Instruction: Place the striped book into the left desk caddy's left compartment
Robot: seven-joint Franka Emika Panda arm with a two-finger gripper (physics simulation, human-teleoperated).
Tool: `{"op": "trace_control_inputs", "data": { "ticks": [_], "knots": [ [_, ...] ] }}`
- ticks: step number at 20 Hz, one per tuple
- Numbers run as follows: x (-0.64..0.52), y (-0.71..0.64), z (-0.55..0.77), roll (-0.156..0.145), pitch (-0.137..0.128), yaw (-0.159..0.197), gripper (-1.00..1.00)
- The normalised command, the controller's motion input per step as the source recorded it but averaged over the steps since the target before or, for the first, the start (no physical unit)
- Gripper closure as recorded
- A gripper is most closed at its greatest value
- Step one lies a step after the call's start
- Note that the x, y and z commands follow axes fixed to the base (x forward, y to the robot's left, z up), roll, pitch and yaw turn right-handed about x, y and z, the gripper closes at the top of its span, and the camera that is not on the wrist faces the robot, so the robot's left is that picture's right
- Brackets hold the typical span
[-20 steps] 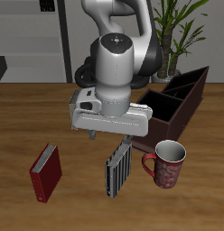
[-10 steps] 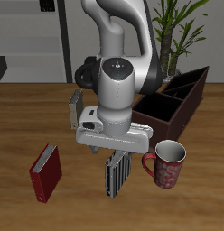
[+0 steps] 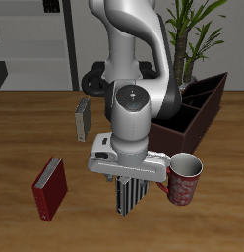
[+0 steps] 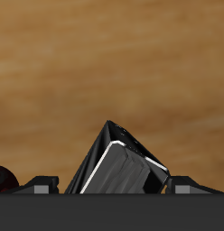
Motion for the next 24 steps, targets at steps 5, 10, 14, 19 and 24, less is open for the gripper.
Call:
{"op": "trace_control_inputs", "data": {
  "ticks": [5, 10, 14, 19, 24],
  "knots": [
    [-0.03, -0.02, -0.06, -0.007, 0.007, -0.026, 1.0],
    [-0.16, -0.13, 0.27, -0.027, -0.032, -0.02, 1.0],
    [-0.31, -0.24, 0.6, -0.053, -0.059, -0.026, 1.0],
    [-0.49, -0.23, 0.81, -0.051, -0.033, -0.041, 1.0],
    [-0.49, -0.04, 0.66, -0.003, -0.06, 0.037, 1.0]
  ]
}}
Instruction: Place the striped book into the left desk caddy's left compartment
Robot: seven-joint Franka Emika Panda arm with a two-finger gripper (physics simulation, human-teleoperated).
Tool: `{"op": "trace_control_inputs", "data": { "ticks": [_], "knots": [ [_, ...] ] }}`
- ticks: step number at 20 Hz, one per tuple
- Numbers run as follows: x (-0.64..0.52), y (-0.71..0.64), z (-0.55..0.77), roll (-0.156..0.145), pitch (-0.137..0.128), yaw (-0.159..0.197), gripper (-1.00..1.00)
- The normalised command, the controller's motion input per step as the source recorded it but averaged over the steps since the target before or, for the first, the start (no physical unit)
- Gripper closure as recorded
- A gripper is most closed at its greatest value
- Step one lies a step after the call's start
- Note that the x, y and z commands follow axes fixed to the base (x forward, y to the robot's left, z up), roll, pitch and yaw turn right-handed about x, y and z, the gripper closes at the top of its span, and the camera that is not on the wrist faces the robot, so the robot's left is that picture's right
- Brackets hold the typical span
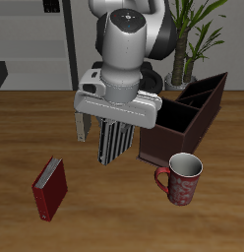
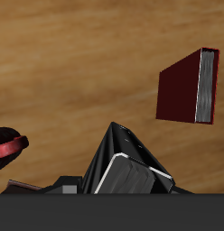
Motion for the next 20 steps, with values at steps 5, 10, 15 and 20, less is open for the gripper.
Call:
{"op": "trace_control_inputs", "data": {
  "ticks": [5, 10, 15, 20],
  "knots": [
    [-0.75, 0.11, 0.74, -0.005, -0.032, 0.018, 1.0],
    [-0.83, 0.38, 0.59, 0.037, -0.095, 0.044, 1.0],
    [-0.86, 0.63, 0.32, 0.054, -0.09, 0.07, 1.0],
    [-0.36, 0.32, -0.05, 0.018, -0.004, 0.042, 1.0]
  ]
}}
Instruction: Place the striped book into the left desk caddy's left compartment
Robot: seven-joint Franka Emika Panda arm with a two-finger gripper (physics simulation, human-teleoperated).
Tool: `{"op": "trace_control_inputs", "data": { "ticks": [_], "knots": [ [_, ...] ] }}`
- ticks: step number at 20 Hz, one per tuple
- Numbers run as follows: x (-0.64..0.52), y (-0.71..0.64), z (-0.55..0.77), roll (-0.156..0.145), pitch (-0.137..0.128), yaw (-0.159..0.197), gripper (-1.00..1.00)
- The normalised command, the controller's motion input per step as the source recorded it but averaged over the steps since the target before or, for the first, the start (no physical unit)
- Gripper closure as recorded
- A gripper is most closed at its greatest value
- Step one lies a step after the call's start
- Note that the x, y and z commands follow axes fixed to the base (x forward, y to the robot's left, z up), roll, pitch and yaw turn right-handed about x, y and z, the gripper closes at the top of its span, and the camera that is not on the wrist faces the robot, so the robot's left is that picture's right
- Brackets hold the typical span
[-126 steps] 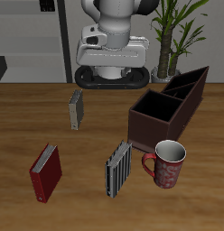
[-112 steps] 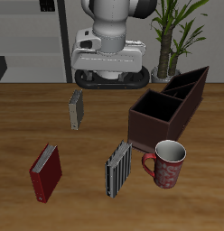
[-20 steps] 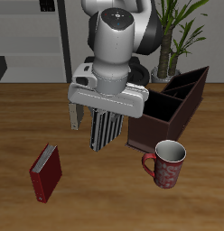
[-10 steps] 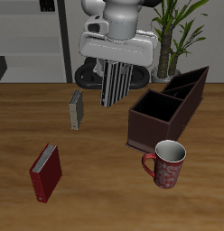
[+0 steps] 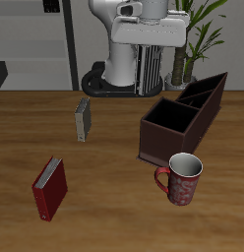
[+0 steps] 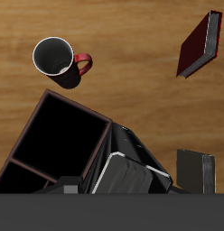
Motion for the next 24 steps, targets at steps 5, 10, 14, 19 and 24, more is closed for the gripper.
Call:
{"op": "trace_control_inputs", "data": {
  "ticks": [5, 10, 14, 19, 24],
  "knots": [
    [-0.42, 0.39, -0.27, 0.021, 0.038, -0.029, 1.0],
    [-0.35, 0.37, -0.2, 0.049, 0.017, -0.006, 1.0],
    [-0.43, 0.39, -0.13, -0.025, 0.001, -0.019, 1.0],
    [-0.31, 0.4, -0.09, 0.085, 0.003, 0.013, 1.0],
    [-0.23, 0.31, -0.07, 0.046, -0.01, -0.007, 1.0]
  ]
}}
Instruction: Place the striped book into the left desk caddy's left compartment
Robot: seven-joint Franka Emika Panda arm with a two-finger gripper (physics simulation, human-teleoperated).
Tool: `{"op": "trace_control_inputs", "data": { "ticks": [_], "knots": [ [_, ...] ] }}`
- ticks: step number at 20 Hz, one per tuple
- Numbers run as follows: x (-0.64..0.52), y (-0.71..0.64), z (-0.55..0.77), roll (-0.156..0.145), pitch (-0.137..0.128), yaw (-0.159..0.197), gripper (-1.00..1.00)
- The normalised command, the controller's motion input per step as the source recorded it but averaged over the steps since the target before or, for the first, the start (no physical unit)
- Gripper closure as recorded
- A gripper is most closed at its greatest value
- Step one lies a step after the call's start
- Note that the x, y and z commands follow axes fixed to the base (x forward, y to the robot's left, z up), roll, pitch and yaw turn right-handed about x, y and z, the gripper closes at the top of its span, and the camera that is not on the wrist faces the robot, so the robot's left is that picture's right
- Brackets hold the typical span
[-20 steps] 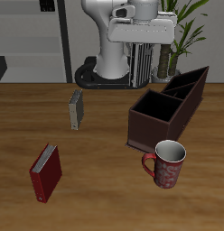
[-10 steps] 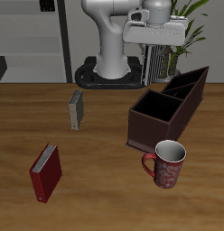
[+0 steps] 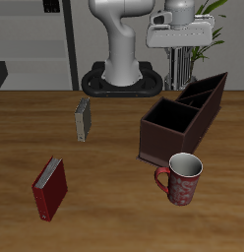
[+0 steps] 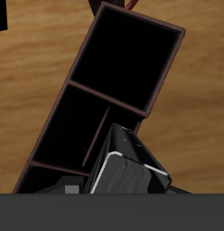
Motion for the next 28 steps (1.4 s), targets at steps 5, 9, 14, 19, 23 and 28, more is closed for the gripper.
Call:
{"op": "trace_control_inputs", "data": {
  "ticks": [5, 9, 14, 19, 23, 28],
  "knots": [
    [-0.22, 0.38, -0.04, 0.062, -0.014, -0.021, 1.0],
    [-0.09, 0.24, -0.09, 0.016, 0.013, -0.057, 1.0],
    [-0.07, 0.14, -0.08, -0.008, -0.003, -0.055, 1.0],
    [-0.06, 0.18, -0.07, -0.011, 0.038, -0.098, 1.0],
    [-0.1, 0.29, 0.02, 0.022, 0.013, -0.062, 1.0],
    [-0.1, 0.37, 0.0, 0.034, 0.017, -0.035, 1.0]
  ]
}}
